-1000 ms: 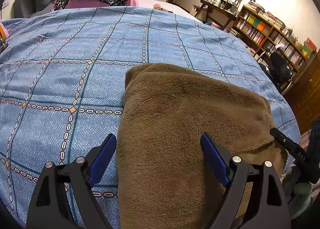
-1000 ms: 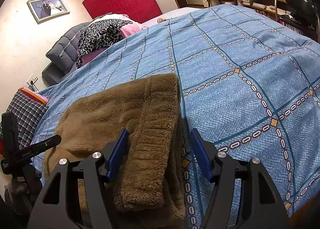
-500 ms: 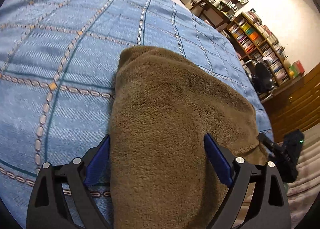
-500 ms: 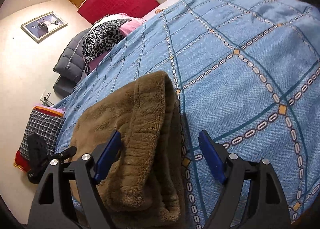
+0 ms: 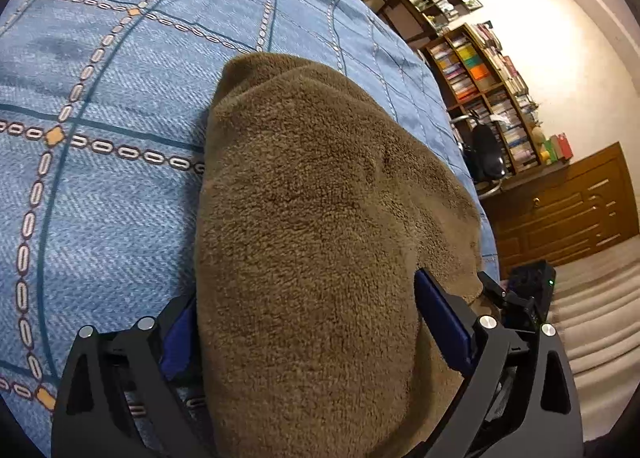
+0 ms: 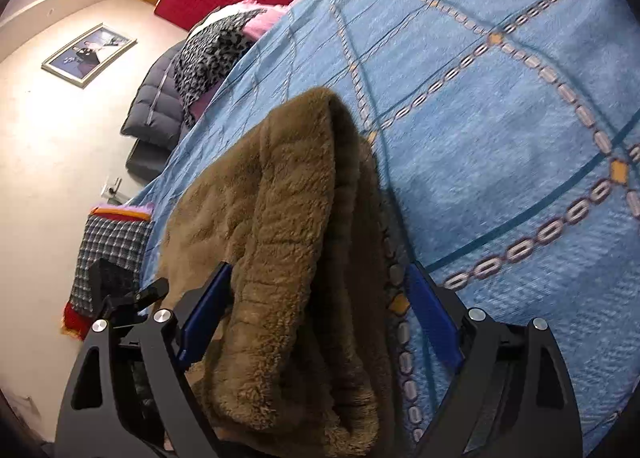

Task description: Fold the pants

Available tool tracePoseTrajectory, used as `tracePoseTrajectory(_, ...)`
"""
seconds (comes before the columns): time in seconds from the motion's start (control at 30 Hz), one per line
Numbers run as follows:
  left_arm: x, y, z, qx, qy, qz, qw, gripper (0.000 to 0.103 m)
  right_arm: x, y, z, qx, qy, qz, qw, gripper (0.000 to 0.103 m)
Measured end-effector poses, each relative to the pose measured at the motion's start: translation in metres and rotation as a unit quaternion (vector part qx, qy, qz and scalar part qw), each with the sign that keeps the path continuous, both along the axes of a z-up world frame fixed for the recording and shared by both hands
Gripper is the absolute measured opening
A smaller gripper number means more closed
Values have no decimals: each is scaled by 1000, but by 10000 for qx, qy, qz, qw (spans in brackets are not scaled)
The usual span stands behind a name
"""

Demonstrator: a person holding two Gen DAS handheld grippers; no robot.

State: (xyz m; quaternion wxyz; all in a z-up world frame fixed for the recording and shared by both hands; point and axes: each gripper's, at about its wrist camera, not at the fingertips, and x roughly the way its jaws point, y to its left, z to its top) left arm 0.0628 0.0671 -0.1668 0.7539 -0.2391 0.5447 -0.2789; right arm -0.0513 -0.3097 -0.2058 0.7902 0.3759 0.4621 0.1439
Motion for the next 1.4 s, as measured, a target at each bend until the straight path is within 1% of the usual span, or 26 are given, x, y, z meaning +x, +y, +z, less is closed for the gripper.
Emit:
tracePoseTrajectory(0.07, 1, -2, 1, -11, 6, -132, 9999, 96, 2, 4, -2, 42, 30, 153, 9999, 88)
tracePoseTrajectory(0.17, 0, -4, 2, 12, -1, -261, 9997, 96, 4, 5, -2, 60, 39, 210, 9998, 88)
tracePoseTrajectory(0.37, 2, -8, 2, -124, 81, -469, 9988, 95, 7, 10, -1, 49, 15, 297, 9995, 87)
tracePoseTrajectory(0.43, 3, -7, 3, -88, 115, -540, 9984, 92, 7, 11, -1, 45, 7, 322, 9995, 87)
tracePoseTrajectory(0.57, 8, -4, 2, -171, 181, -571, 9981, 85, 12, 13, -2, 61, 18, 373, 9993, 87)
tracePoseTrajectory(0.73, 5, 3, 3, -211, 85, -563, 9982, 77, 18, 22, 0, -36, 7, 434, 9990, 87)
tracePoseTrajectory(0.8, 3, 4, 3, -208, 41, -538, 9983, 72, 18, 24, 1, -84, -4, 453, 9989, 79)
tracePoseTrajectory(0.83, 2, 4, 5, -198, 18, -523, 9984, 70, 18, 25, 1, -85, -10, 448, 9990, 77)
tracePoseTrajectory(0.9, 0, 5, 7, -177, -26, -521, 9985, 66, 17, 25, 2, -120, -44, 427, 9990, 68)
tracePoseTrajectory(1.0, -2, 2, 16, -60, -152, -572, 9982, 62, 13, 25, 8, -171, -182, 415, 9988, 58)
tracePoseTrajectory(1.1, -4, 2, 26, 4, -285, -590, 9979, 60, 11, 25, 16, -214, -304, 385, 9986, 53)
tracePoseTrajectory(1.27, -3, 0, 40, 40, -500, -544, 9973, 59, 14, 23, 32, -319, -506, 340, 9976, 51)
tracePoseTrajectory(1.4, 9, -8, 49, 55, -632, -514, 9967, 58, 26, 18, 44, -416, -672, 285, 9965, 51)
